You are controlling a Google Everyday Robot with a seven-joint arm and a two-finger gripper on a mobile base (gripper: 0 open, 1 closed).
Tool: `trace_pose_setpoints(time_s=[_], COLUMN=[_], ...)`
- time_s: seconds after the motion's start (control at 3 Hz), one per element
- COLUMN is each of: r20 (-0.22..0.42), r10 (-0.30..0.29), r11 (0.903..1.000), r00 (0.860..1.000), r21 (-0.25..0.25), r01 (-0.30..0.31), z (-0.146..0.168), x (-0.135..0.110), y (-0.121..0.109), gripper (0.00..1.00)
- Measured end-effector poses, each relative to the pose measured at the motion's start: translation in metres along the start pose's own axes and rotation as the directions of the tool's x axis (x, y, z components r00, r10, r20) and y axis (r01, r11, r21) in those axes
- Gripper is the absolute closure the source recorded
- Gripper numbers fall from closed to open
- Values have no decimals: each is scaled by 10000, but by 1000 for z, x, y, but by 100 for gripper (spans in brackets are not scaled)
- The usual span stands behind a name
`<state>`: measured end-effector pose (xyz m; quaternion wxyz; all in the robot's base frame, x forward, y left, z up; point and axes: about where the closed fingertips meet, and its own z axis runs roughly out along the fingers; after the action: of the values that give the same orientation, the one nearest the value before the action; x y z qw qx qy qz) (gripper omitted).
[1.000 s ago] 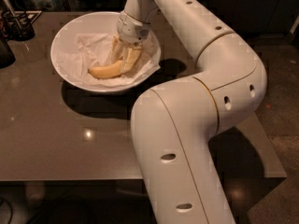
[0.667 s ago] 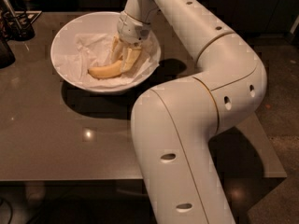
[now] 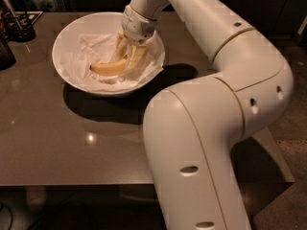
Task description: Pick banana from white bowl
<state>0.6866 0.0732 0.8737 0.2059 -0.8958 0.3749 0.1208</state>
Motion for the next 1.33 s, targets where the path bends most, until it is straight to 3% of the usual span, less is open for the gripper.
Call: trace_pose_setpoints(time_s=[0.33, 0.67, 1.0, 1.33], r20=[-177, -451, -473, -702], r10=[-499, -978, -1011, -980], r11=[9962, 9885, 9879, 9824], r00=[9986, 9942, 9938, 9927], r21=[709, 1114, 1133, 1526], r01=[510, 1023, 1059, 1078], z=[-27, -47, -50, -62], x=[-18, -39, -44, -57], y=[6, 16, 18, 22], gripper=[100, 100, 100, 100])
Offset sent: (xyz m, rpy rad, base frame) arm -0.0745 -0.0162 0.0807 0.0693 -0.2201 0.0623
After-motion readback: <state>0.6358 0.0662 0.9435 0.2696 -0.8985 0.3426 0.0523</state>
